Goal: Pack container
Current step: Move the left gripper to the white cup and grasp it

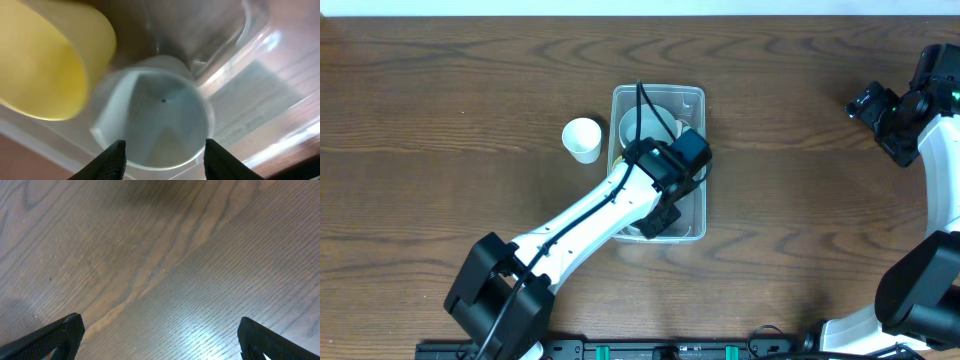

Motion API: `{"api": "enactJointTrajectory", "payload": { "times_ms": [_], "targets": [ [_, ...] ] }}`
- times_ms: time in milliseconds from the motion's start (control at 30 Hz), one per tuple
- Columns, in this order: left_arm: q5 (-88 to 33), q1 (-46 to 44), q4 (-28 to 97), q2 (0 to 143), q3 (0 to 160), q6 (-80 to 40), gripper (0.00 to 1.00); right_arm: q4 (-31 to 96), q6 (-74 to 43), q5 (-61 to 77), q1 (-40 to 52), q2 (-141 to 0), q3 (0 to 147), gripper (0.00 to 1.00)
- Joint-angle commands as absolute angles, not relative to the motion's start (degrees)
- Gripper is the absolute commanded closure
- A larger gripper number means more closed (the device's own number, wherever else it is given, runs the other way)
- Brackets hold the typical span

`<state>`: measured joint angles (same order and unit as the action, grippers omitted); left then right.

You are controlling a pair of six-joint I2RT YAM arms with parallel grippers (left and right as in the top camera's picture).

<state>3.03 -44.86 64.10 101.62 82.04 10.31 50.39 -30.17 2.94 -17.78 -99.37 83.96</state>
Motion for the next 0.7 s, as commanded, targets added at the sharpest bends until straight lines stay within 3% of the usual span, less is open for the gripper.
{"api": "enactJointTrajectory", "payload": {
  "times_ms": [0, 133, 300, 500, 667],
  "targets": [
    [4.5, -44.6, 64.1, 97.0, 87.6, 9.5, 0.49, 50.6, -30.8, 2.3, -18.0, -99.5, 84.7, 0.01],
    [11.1, -41.7, 63.1, 93.0, 91.6, 5.3, 0.47, 50.5, -30.8, 2.3, -17.9, -99.5, 84.7, 0.01],
    [12.7, -31.6, 58.1, 90.5, 91.9, -0.6, 0.47, 50.5, -30.8, 2.3, -17.9, -99.5, 84.7, 0.01],
    [6.2, -19.3, 52.7, 93.3, 91.7, -2.5, 0.48, 50.6, -30.8, 2.3, -17.9, -99.5, 84.7, 0.01],
    [3.0, -14.1, 51.3, 96.7, 91.7, -2.9, 0.51, 50.5, -30.8, 2.3, -17.9, -99.5, 84.7, 0.01]
  ]
}}
